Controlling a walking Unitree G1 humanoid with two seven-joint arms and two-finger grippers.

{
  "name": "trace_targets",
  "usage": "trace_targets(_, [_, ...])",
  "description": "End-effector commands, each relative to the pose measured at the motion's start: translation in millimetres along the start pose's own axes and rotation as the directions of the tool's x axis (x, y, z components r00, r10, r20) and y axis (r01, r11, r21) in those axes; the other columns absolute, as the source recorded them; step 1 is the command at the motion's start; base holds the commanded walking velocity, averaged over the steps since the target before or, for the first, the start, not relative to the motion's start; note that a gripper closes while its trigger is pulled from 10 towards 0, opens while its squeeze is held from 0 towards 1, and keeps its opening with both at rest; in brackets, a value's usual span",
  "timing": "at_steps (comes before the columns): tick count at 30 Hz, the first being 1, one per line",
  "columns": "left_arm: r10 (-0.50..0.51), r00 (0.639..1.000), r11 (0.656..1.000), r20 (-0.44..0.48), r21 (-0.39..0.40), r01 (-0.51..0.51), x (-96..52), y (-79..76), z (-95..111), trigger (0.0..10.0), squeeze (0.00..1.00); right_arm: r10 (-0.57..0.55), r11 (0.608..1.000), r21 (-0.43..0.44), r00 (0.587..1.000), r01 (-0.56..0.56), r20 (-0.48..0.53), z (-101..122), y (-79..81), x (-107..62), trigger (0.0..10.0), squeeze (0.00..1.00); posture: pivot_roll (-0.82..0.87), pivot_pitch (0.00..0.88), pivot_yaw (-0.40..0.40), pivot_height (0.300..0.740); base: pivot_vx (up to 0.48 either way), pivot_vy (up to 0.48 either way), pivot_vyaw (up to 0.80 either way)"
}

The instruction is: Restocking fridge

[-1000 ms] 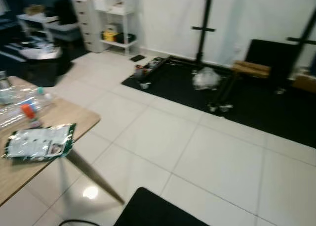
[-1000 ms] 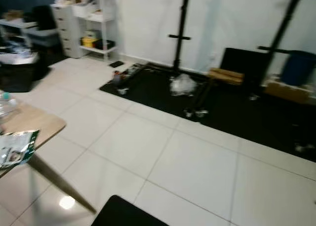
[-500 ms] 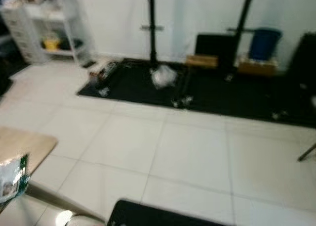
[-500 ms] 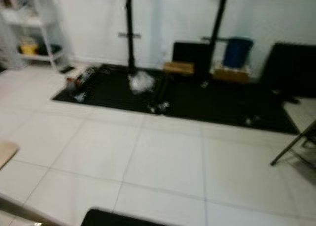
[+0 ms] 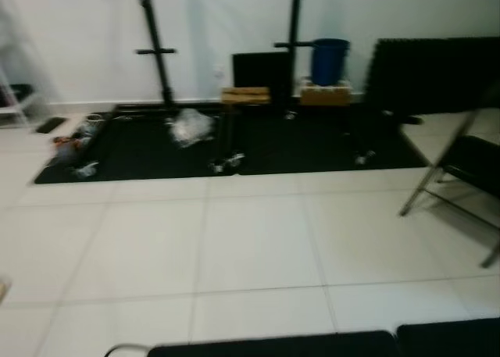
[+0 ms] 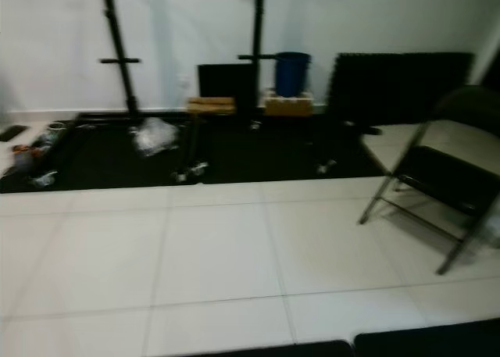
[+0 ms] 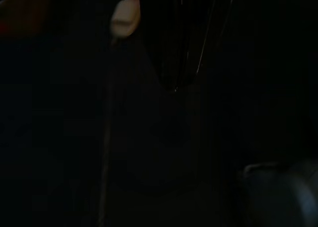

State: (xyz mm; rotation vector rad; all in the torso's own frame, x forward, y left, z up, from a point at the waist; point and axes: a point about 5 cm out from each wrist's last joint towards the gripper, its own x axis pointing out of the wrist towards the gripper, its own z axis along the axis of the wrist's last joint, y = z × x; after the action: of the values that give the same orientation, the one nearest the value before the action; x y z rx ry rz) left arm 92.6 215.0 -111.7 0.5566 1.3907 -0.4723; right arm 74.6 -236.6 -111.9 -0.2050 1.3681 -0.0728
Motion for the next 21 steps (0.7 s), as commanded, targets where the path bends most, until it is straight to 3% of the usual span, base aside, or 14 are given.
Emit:
trace_targets(1, [0.003, 1.000, 1.000, 0.015, 0.015, -0.003, 0.1, 0.4, 5, 10.0, 0.00, -0.023, 1.000, 0.005, 1.000, 0.023, 0.012, 5, -6.2, -0.2, 10.0, 0.00, 0.01, 0.000, 0.027, 0.740, 0.000, 0.000, -0.79])
trace_targets(11, [0.005, 1.000, 1.000, 0.015, 0.028, -0.005, 0.4, -1.1, 5, 10.0, 0.00, -0.070, 0.998, 0.007, 0.998, 0.070, -0.009, -9, -48.9, -6.3, 10.0, 0.00, 0.00, 0.000, 0.024, 0.740, 0.000, 0.000, -0.79])
trace_targets(17, [0.004, 1.000, 0.999, 0.019, 0.033, -0.005, 0.4, -1.3, 6, 10.0, 0.00, -0.066, 0.998, 0.007, 0.998, 0.066, -0.007, -8, -46.7, -5.9, 10.0, 0.00, 0.00, 0.000, 0.024, 0.740, 0.000, 0.000, -0.79])
trace_targets(21, [0.004, 1.000, 0.999, 0.026, 0.040, -0.005, 0.5, -1.4, 8, 10.0, 0.00, -0.035, 0.999, 0.008, 0.999, 0.035, 0.004, 0, -20.1, -1.7, 10.0, 0.00, 0.00, 0.000, 0.025, 0.740, 0.000, 0.000, -0.79])
